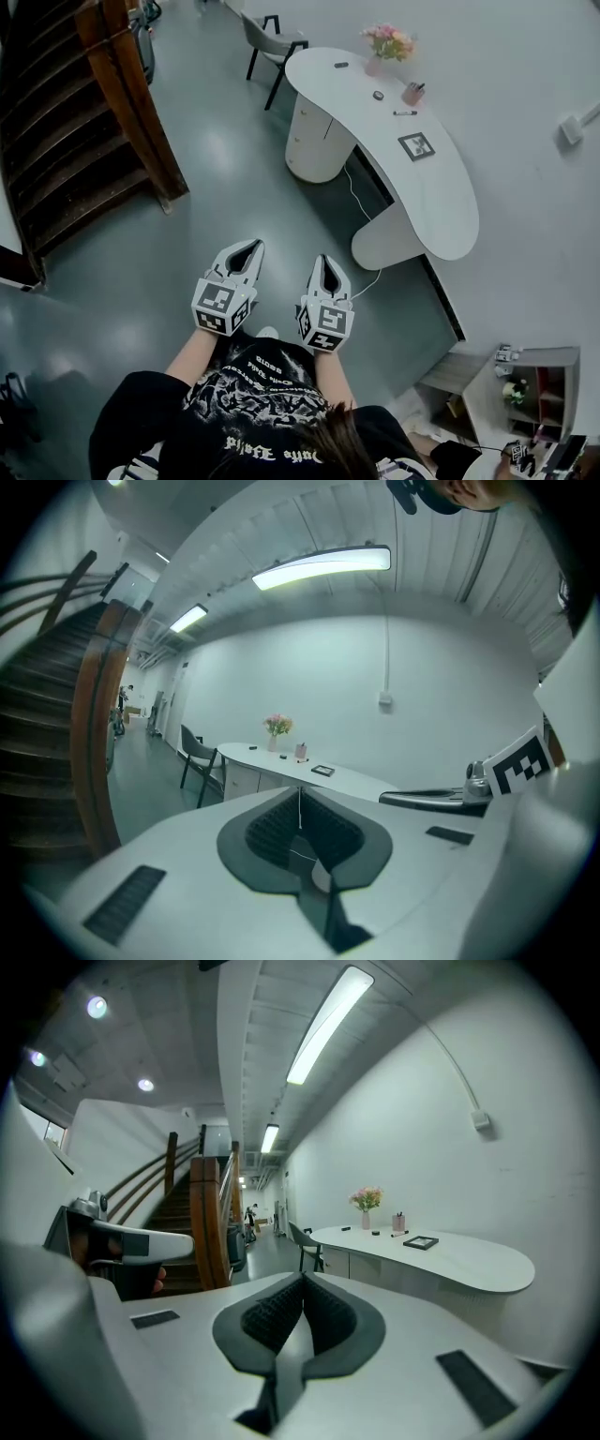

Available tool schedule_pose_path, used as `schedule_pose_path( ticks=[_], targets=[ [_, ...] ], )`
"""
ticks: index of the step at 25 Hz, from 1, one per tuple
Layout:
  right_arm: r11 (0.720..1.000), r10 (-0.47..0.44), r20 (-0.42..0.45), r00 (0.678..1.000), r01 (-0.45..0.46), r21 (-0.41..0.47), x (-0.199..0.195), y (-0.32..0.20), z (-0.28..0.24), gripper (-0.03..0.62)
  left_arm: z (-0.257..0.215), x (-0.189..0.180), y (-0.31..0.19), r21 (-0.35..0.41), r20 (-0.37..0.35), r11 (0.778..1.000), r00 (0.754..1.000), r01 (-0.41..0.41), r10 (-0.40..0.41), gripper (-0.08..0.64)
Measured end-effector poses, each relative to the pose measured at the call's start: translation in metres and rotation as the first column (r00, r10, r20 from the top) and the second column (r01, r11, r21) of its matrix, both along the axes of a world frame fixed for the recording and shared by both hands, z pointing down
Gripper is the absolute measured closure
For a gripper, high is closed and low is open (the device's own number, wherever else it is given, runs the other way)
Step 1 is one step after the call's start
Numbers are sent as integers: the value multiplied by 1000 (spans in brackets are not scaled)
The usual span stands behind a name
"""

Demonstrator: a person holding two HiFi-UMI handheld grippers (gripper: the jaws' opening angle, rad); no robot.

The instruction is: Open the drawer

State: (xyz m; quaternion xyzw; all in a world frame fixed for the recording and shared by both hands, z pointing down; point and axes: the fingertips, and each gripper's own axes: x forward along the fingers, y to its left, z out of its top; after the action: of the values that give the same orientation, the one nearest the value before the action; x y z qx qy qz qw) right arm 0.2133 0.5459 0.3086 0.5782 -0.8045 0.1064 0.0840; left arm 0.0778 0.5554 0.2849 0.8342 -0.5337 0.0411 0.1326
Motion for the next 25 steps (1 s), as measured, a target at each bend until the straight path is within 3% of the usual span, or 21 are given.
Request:
schedule_pose_path(
  ticks=[12, 25],
  targets=[
    [993, 113, 4, 994, -113, -38, -3, -86, 7, 566, 9, -16, -111, -15, 24, 994, 993, -111, 111, 535],
    [975, 212, -18, 977, -213, -61, -54, -190, 10, 566, 9, -57, -240, -7, 8, 971, 971, -241, 241, 535]
  ],
)
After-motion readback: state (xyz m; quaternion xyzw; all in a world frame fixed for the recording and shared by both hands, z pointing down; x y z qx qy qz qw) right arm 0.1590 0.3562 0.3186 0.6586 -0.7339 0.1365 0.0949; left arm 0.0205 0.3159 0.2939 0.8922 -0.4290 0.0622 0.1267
